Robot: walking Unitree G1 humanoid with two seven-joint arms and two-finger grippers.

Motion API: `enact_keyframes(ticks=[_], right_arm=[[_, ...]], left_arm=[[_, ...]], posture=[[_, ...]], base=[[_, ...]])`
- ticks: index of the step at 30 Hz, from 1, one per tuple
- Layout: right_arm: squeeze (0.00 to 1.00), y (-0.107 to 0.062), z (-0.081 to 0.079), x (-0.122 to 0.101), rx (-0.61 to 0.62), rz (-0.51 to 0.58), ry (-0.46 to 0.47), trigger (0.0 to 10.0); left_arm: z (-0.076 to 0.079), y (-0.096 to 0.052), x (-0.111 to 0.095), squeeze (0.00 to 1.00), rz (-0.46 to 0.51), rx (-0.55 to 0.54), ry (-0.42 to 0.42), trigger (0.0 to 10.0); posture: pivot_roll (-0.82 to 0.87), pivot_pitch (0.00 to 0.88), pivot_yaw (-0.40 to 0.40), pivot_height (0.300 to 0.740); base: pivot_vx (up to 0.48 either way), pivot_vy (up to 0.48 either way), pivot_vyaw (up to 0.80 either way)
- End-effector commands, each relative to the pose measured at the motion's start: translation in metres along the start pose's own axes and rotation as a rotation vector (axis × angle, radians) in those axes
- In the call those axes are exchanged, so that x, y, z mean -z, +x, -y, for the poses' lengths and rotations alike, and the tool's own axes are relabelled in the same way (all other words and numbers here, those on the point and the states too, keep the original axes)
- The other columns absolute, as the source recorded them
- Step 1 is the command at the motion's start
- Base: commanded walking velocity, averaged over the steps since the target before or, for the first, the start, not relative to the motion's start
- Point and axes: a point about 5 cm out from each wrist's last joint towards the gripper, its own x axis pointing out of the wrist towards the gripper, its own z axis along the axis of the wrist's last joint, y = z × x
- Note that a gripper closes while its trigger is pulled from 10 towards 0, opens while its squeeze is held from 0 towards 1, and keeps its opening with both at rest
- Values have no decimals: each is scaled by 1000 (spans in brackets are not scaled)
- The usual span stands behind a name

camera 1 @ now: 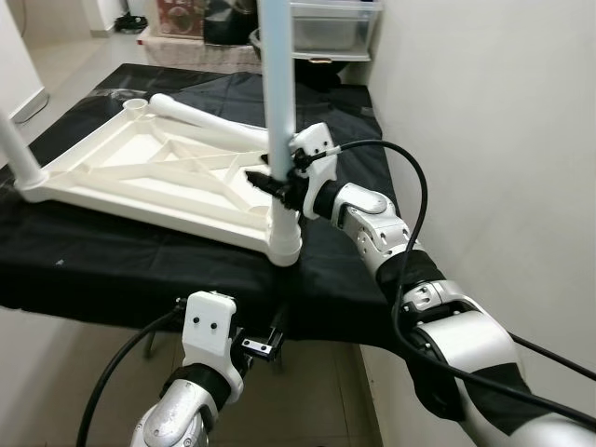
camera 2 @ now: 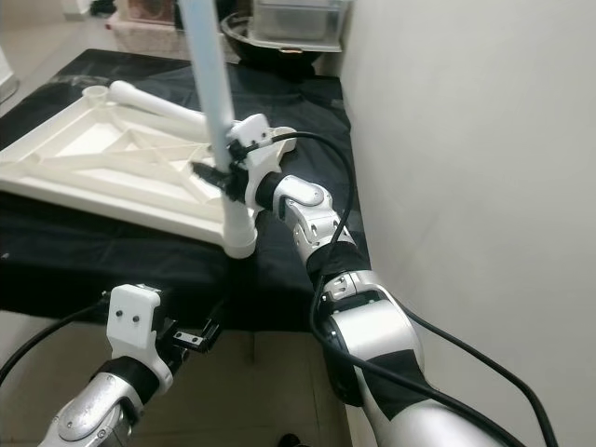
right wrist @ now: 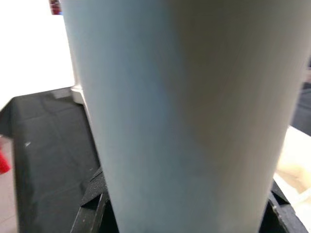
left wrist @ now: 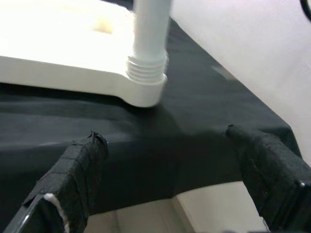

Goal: Building children table

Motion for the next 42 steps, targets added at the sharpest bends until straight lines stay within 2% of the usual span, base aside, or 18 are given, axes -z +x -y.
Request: enact_keyframes(ticks=[1,2,5,8,14,18,19,20,22,23,24,25,26,28,29,30,35,42], right_arm=[[0,-7,8,24,118,-18,176,10000],[0,-7,11,18,168,2,137,10000],[0,-7,14,15,227,9,128,10000],[0,-9,24,11,419,12,66,10000],[0,-4,15,9,468,37,-48,10000],[0,-1,8,9,429,47,-37,10000],[0,9,-11,10,188,88,101,10000],[0,9,-11,10,188,88,101,10000],[0,12,-20,9,93,112,153,10000],[0,13,-27,10,-50,93,155,10000],[0,13,-27,10,-50,93,155,10000],[0,12,-33,11,-157,80,159,10000],[0,12,-33,11,-157,80,159,10000],[0,10,-45,10,-380,67,146,10000],[0,10,-45,10,-380,67,146,10000],[0,10,-51,8,-489,56,118,10000],[0,10,-54,9,-530,37,100,10000],[0,9,-57,19,-578,-64,71,10000]], left_arm=[[0,-3,4,0,-22,-12,-2,10000],[0,-3,4,0,-22,-12,-2,10000],[0,-4,4,0,-22,-12,-2,10000],[0,-4,4,0,-22,-13,-2,10000],[-1,-4,5,0,-24,-12,-2,10000],[-1,-4,5,0,-23,-13,-1,10000],[-1,-4,4,0,-21,-14,-1,10000],[-1,-4,4,0,-21,-14,-1,10000],[-1,-4,4,0,-21,-14,0,10000],[-1,-4,4,0,-22,-15,1,10000],[-1,-4,4,0,-22,-15,1,10000],[-1,-4,4,0,-22,-15,2,10000],[-1,-4,4,0,-22,-15,2,10000],[-1,-5,5,0,-24,-18,1,10000],[-1,-5,5,0,-24,-18,1,10000],[-1,-5,5,0,-25,-19,0,10000],[-1,-6,5,0,-25,-20,2,10000],[-1,-7,5,0,-26,-18,10,10000]], posture=[[97,186,-93,740],[95,186,-92,740],[95,186,-92,740],[93,183,-95,740],[92,180,-94,740],[94,180,-94,740],[94,182,-94,740],[94,182,-94,740],[94,182,-94,740],[95,187,-97,740],[95,187,-97,740],[95,187,-97,740],[95,187,-97,740],[95,187,-97,740],[95,187,-97,740],[95,187,-97,740],[96,195,-105,740],[93,202,-103,740]], base=[[0,0,0],[0,0,0],[0,0,0],[0,0,0],[0,0,0],[0,0,0],[0,0,0],[0,0,0],[0,0,0],[0,0,0],[0,0,0],[0,0,0],[0,0,0],[0,0,0],[0,0,0],[0,0,0],[0,0,0],[0,0,0]])
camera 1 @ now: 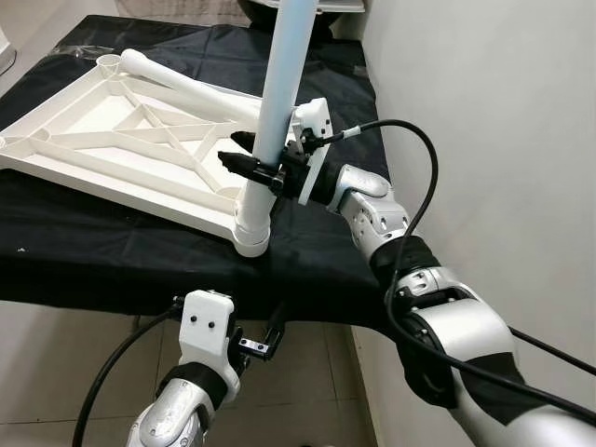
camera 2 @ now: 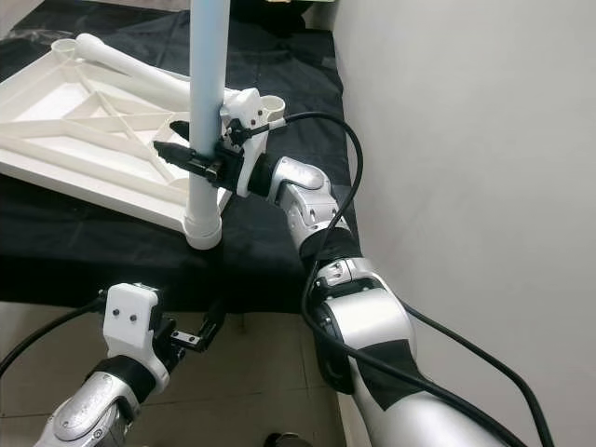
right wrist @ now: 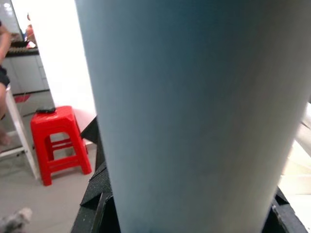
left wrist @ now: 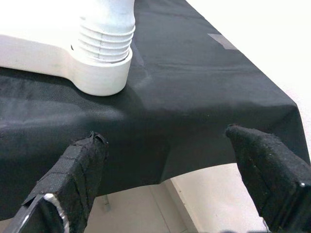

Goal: Building children table

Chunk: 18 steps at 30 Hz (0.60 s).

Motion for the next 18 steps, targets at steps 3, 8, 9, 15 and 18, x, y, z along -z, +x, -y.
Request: enact_keyframes(ticks=[3,8,9,15,18], right_arm=[[0,-4,-16,52,-60,-217,149,10000],[0,-4,-19,60,-55,-291,145,10000],[0,-3,-19,65,-26,-341,133,10000],[0,0,-17,69,72,-358,191,10000],[0,-1,-11,69,187,-344,198,10000]], left_arm=[[0,-2,1,0,-7,0,9,10000],[0,-1,1,0,-4,1,9,10000],[0,0,1,0,-4,1,9,10000],[0,-1,1,0,-5,0,9,10000],[0,-1,1,0,-5,-2,10,10000]], posture=[[89,202,-102,740],[88,201,-101,740],[88,201,-101,740],[91,201,-100,740],[91,201,-100,740]], base=[[0,0,0],[0,0,0],[0,0,0],[0,0,0],[0,0,0]])
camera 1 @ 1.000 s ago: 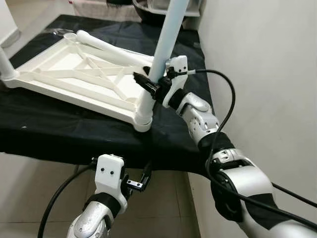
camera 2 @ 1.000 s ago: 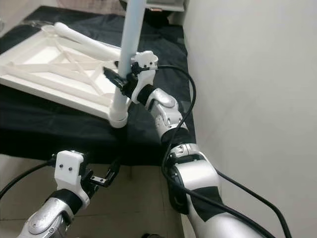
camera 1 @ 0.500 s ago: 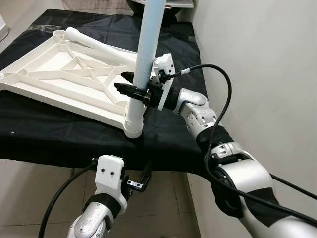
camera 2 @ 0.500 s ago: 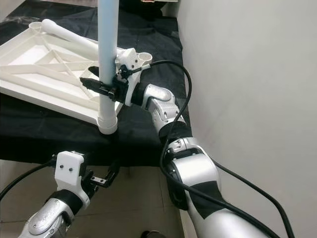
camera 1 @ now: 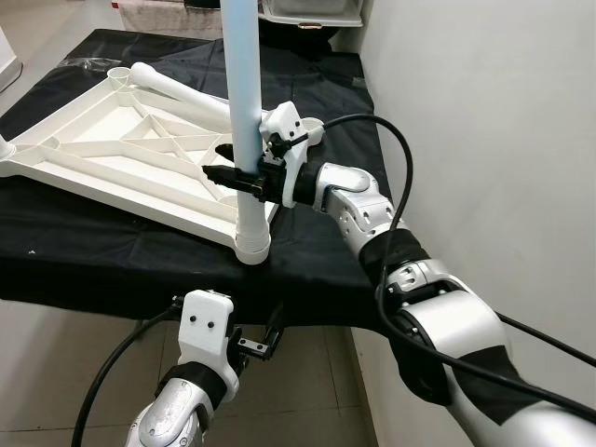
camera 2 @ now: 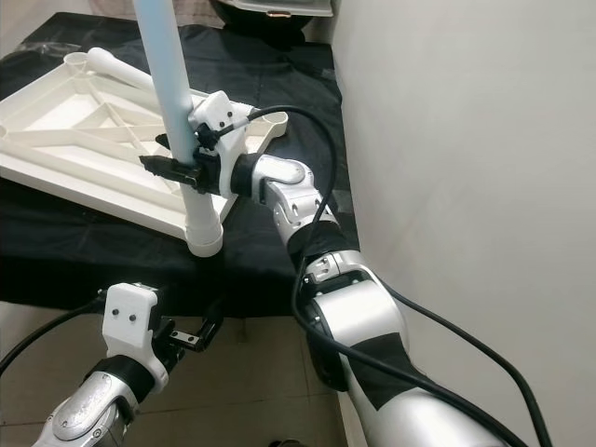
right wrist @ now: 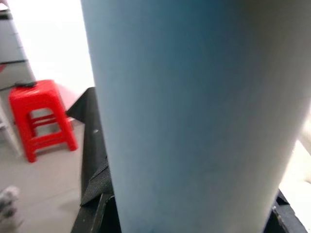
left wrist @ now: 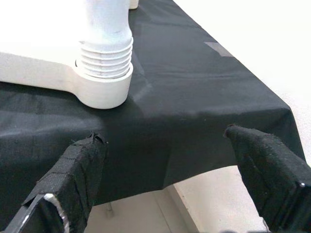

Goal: Building children table

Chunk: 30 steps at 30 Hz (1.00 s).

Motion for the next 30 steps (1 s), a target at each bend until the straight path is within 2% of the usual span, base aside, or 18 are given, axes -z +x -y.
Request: enact_keyframes(ticks=[1,2,3,5,8,13,17,18,22,23,26,28,29,30], right_arm=[[0,-11,-5,63,92,-208,194,10000],[0,-16,5,63,226,-187,213,10000],[0,-16,5,63,226,-187,213,10000],[0,-24,15,63,350,-163,222,10000],[0,-28,19,63,397,-156,220,10000],[0,-49,35,67,643,-120,207,10000],[0,-54,36,68,707,-108,142,10000],[0,-55,33,69,759,-108,92,10000],[0,-57,29,72,811,-112,53,10000],[0,-58,28,73,860,-129,40,10000],[0,-60,30,73,977,-160,36,10000],[0,-61,32,73,1078,-182,88,10000],[0,-61,32,73,1078,-182,88,10000],[0,-63,35,72,1155,-187,103,10000]], left_arm=[[0,-2,1,0,-8,0,4,10000],[-1,-2,1,0,-8,-1,7,10000],[-1,-2,1,0,-8,-1,7,10000],[-1,-1,1,0,-7,-1,8,10000],[-1,-1,1,0,-6,-2,8,10000],[-3,0,0,0,-2,-4,13,10000],[-3,1,0,0,-1,-4,14,10000],[-3,2,0,0,-1,-3,15,10000],[-3,2,0,0,-1,-2,17,10000],[-3,3,0,0,0,-2,18,10000],[-3,3,1,0,0,0,18,10000],[-3,3,1,0,1,2,18,10000],[-3,3,1,0,1,2,18,10000],[-3,4,1,0,1,2,18,10000]], posture=[[91,201,-100,740],[90,201,-100,740],[90,201,-100,740],[90,201,-100,740],[90,201,-100,740],[87,199,-94,740],[85,194,-93,740],[85,192,-93,740],[84,188,-91,740],[84,188,-91,740],[84,176,-89,740],[84,174,-89,740],[84,174,-89,740],[83,169,-92,740]], base=[[0,0,0],[0,0,0],[0,0,0],[0,0,0],[0,0,0],[0,0,0],[0,0,0],[0,0,0],[0,0,0],[0,0,0],[0,0,0],[0,0,0],[0,0,0],[0,0,0]])
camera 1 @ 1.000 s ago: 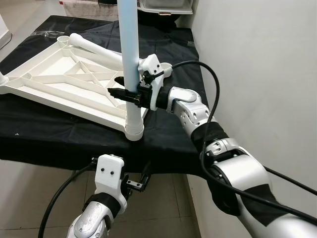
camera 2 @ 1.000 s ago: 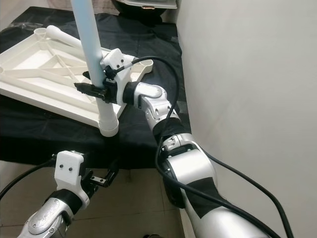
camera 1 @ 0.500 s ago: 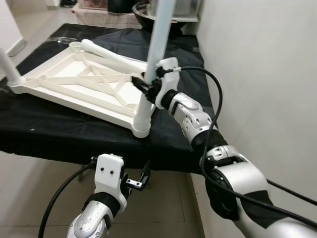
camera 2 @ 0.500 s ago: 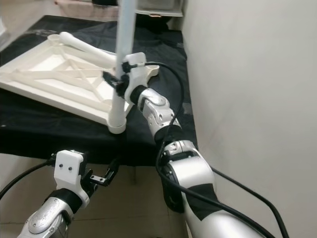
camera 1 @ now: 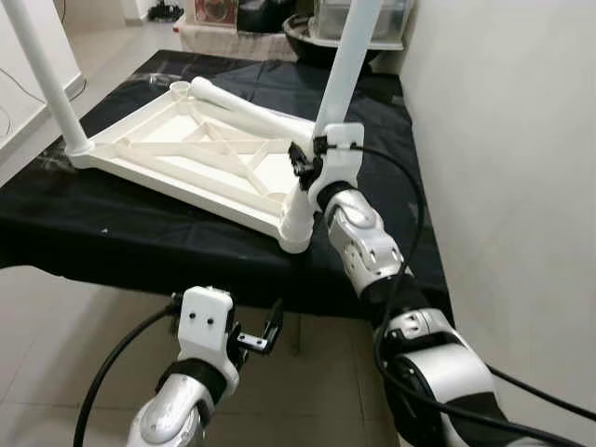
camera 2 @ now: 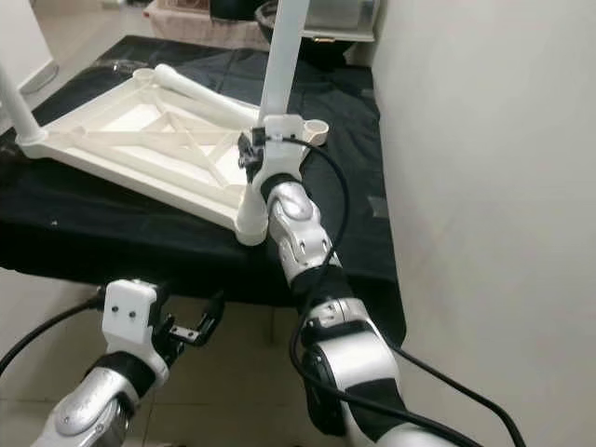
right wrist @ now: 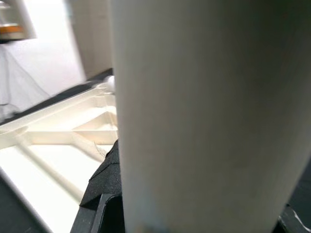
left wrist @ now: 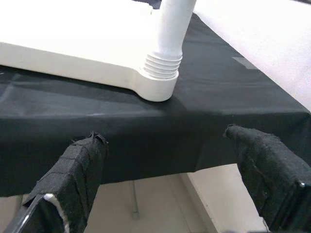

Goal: Building children table

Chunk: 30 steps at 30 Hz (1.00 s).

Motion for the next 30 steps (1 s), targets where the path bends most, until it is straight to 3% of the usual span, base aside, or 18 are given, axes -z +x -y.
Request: enact_keyframes(ticks=[1,2,4,7,8,9,10,17,26,27,30], right_arm=[[0,-8,31,43,244,-196,-99,10000],[0,-8,31,43,244,-196,-99,10000],[0,-7,36,36,379,-154,-97,10000],[0,-7,35,35,397,-138,-86,10000],[0,-10,38,35,476,-133,-68,10000],[0,-10,38,35,476,-133,-68,10000],[0,-15,43,33,628,-132,-51,10000],[0,-21,41,28,829,-118,-72,10000],[0,-18,29,19,795,-77,-52,10000],[0,-12,21,5,702,-19,-3,10000],[0,-8,16,-12,632,56,27,10000]], left_arm=[[1,0,5,0,-21,9,0,10000],[1,0,5,0,-21,9,0,10000],[1,1,5,0,-20,9,0,10000],[1,1,6,0,-20,10,1,10000],[1,1,6,0,-19,10,1,10000],[1,1,6,0,-19,10,1,10000],[1,1,5,0,-17,10,2,10000],[0,2,6,0,-17,11,4,10000],[0,3,6,0,-15,12,3,10000],[-1,4,7,0,-16,10,3,10000],[-1,4,7,0,-16,9,4,10000]], posture=[[84,166,-91,740],[84,166,-91,740],[84,166,-91,740],[87,158,-93,740],[91,156,-95,740],[91,156,-95,740],[91,156,-95,740],[87,152,-94,740],[89,154,-96,740],[85,151,-95,740],[85,150,-97,740]], base=[[0,0,0],[0,0,0],[0,0,0],[0,0,0],[0,0,0],[0,0,0],[0,0,0],[0,0,0],[0,0,0],[0,0,0],[0,0,0]])
